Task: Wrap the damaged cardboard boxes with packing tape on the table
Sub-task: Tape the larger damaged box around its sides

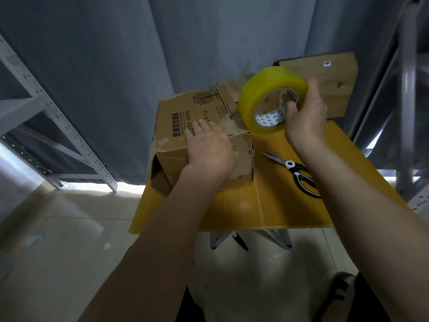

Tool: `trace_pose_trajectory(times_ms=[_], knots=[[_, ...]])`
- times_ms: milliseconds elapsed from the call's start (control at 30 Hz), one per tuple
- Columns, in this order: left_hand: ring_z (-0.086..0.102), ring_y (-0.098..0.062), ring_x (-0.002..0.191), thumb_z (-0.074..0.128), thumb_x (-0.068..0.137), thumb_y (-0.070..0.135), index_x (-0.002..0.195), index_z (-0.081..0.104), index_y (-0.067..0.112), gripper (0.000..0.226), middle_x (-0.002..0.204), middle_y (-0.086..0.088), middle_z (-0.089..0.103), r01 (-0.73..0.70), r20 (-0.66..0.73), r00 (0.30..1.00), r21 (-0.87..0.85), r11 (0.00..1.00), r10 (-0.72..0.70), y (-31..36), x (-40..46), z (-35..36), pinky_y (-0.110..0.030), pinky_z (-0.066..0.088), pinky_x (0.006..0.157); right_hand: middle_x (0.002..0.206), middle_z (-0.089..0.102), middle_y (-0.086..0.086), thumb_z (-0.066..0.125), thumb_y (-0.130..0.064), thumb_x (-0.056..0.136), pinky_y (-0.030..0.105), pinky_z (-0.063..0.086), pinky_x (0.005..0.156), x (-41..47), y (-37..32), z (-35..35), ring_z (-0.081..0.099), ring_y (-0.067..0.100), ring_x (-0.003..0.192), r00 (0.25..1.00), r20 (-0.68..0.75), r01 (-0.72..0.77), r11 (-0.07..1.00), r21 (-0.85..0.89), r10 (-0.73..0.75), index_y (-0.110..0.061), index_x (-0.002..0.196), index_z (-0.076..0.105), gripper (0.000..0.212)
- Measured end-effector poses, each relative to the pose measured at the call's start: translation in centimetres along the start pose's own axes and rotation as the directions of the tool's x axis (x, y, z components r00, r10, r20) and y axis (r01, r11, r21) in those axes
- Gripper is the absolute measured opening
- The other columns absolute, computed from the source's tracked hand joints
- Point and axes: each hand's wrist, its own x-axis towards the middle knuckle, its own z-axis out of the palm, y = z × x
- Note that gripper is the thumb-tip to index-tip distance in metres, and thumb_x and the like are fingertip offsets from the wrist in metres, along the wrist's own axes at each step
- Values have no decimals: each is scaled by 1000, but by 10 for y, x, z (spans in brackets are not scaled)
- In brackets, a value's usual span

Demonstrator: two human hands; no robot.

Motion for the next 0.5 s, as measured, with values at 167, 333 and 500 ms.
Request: trace_pose_trajectory(times_ms=[167, 333, 500], knots=[[13, -19, 150, 57, 90, 48, 155, 13, 16, 85, 162, -2, 16, -260, -255, 942, -151, 954, 216, -17, -28, 14, -44, 7, 121, 104, 64, 5, 56, -17, 95, 44, 51, 82, 1, 0, -1, 61, 21, 96, 1000, -14, 10, 1000, -4, -10, -14, 118, 51, 23], [18, -27, 148, 54, 94, 25, 155, 15, 7, 74, 160, -12, 21, -224, -181, 961, -57, 973, 210, 1, -16, 8, -42, 13, 121, 109, 63, 0, 59, -15, 92, 41, 51, 88, 0, 6, 2, 60, 19, 104, 999, -36, -30, 999, 17, 31, -17, 118, 54, 27], [11, -49, 144, 66, 84, 51, 154, 8, 7, 101, 159, -24, 11, -22, 133, 991, -73, 997, 31, 35, 14, -13, -62, 10, 115, 105, 61, -2, 58, -17, 93, 41, 51, 88, 4, 8, 6, 60, 20, 104, 998, -47, -47, 999, 13, 47, -17, 115, 54, 23]])
